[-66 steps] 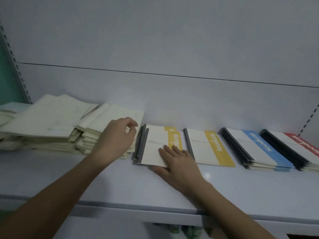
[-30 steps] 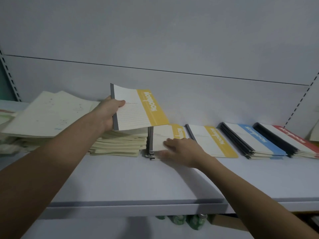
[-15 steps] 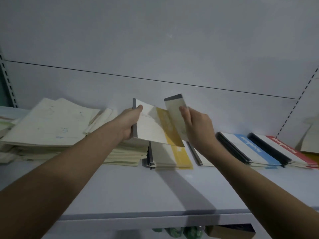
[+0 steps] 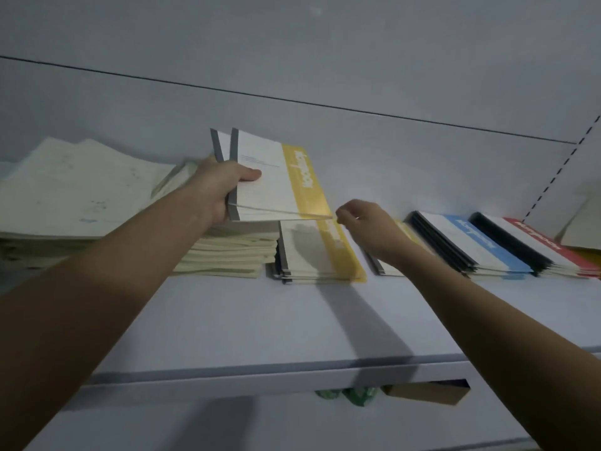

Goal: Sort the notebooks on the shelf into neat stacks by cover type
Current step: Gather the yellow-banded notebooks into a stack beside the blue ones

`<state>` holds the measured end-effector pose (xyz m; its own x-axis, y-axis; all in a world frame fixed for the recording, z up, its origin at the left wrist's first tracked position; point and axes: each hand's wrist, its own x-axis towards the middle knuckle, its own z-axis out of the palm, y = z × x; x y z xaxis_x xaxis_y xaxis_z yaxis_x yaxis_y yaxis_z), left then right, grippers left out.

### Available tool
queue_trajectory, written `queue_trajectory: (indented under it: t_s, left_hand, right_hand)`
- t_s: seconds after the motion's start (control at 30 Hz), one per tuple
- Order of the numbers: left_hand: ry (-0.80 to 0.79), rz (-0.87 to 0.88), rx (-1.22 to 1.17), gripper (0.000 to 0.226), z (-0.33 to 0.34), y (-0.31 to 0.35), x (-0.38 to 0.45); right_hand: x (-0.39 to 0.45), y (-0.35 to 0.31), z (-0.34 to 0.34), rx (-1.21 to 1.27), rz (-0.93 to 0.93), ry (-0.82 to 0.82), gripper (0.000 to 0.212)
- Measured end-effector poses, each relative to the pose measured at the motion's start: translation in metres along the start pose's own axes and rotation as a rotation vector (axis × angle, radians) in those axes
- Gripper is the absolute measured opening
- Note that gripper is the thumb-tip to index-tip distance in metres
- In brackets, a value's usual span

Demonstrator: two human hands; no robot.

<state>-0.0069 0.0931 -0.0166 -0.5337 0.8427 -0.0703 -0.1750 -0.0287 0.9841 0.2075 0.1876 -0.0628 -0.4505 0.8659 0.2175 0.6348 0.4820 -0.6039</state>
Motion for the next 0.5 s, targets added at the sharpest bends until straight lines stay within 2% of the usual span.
queue_trajectory:
  t_s: [0.07, 0.1, 0.13, 0.2, 0.3, 0.4, 0.47, 0.5]
  left_hand:
    - [0.004, -0.011, 0.008, 0.035, -0.007, -0.005, 0.000]
    - [0.009, -0.021, 0.010, 0.035, -0.011, -0.008, 0.001]
    - [0.010, -0.028, 0.013, 0.036, -0.014, -0.010, 0.002]
    - [0.008, -0.030, 0.029, 0.036, -0.015, -0.015, 0.003]
    - [0.000, 0.019, 0.115, 0.039, -0.012, -0.021, 0.005]
    - [-0.002, 0.057, 0.185, 0.038, -0.007, -0.023, 0.004]
    - [0.005, 0.041, 0.159, 0.033, -0.006, -0.021, 0.003]
    - [0.006, 0.028, 0.131, 0.029, -0.006, -0.020, 0.000]
  right_hand:
    - [-0.018, 0.004, 0.013, -0.186, -0.061, -0.342, 0.053]
    - [-0.024, 0.005, 0.019, -0.258, -0.090, -0.448, 0.067]
    - [-0.029, 0.005, 0.024, -0.313, -0.124, -0.487, 0.075]
    - [-0.034, 0.004, 0.029, -0.376, -0.168, -0.428, 0.075]
    - [-0.034, 0.006, 0.023, -0.410, -0.189, -0.347, 0.062]
    - [-0.037, 0.008, 0.013, -0.300, -0.171, -0.325, 0.048]
    - [-0.037, 0.014, 0.010, -0.225, -0.217, -0.216, 0.035]
    - [-0.036, 0.019, 0.009, -0.182, -0.210, -0.151, 0.040]
